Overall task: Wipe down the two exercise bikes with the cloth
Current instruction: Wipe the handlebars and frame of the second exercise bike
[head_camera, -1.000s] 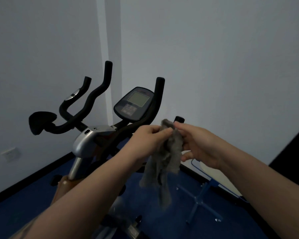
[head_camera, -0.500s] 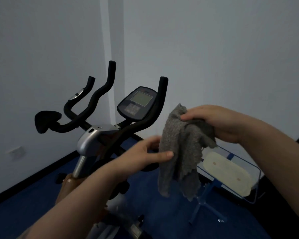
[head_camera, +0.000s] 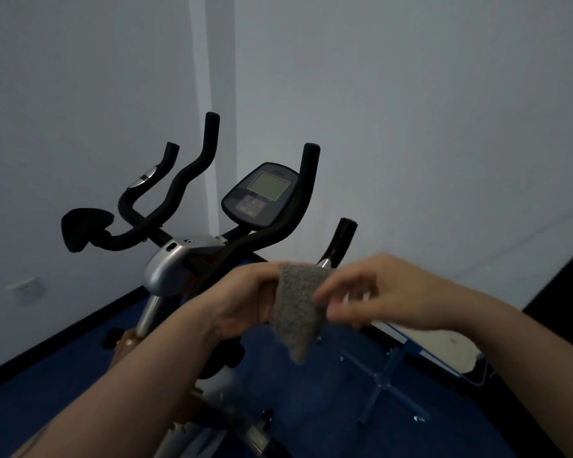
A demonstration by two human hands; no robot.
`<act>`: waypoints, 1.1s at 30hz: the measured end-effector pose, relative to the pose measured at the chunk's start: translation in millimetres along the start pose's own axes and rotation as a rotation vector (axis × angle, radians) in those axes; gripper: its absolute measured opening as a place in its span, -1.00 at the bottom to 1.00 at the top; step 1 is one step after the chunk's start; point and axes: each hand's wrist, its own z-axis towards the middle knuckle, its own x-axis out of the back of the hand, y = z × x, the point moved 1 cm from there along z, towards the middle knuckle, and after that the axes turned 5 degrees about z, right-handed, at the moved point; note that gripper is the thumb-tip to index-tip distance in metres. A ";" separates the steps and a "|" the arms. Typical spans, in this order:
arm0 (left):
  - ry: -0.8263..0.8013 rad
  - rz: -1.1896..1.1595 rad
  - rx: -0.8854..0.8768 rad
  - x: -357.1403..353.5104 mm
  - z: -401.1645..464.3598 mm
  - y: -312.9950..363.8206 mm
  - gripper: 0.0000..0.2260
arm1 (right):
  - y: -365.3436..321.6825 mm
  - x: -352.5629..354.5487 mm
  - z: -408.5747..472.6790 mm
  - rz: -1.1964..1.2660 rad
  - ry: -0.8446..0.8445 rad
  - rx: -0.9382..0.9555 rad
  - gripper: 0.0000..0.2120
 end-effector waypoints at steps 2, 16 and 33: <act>-0.046 -0.015 0.016 1.3 -2.7 4.1 -0.69 | 10.9 7.8 2.9 -0.013 0.318 0.034 -0.68; 0.835 0.651 -0.334 44.2 -13.0 -13.3 -0.77 | 19.3 -4.8 33.1 -0.166 0.844 0.185 -0.79; 1.003 1.509 -0.484 55.2 -24.1 -55.6 -0.80 | 49.0 -41.2 73.4 -0.445 0.163 -0.075 -0.73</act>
